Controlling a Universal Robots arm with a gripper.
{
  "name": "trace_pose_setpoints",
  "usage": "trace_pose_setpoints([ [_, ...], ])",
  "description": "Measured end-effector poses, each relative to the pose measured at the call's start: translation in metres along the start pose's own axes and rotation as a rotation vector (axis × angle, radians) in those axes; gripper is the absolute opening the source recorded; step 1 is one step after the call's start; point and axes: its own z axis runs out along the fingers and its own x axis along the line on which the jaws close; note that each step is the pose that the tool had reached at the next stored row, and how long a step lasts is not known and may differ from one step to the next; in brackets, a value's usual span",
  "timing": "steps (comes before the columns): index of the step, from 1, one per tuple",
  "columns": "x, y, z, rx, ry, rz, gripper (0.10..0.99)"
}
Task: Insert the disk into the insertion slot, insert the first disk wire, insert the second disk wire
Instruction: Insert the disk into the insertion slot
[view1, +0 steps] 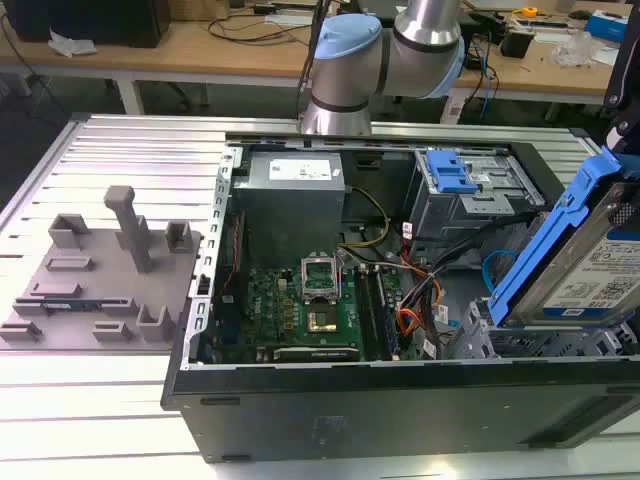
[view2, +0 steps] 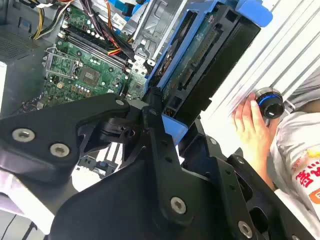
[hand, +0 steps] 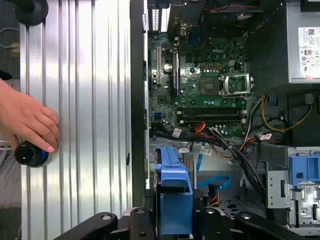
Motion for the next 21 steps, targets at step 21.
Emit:
trace_pose_setpoints([
  [21, 0.001, 0.0004, 0.0002, 0.011, -0.0642, -0.009, 0.365],
])
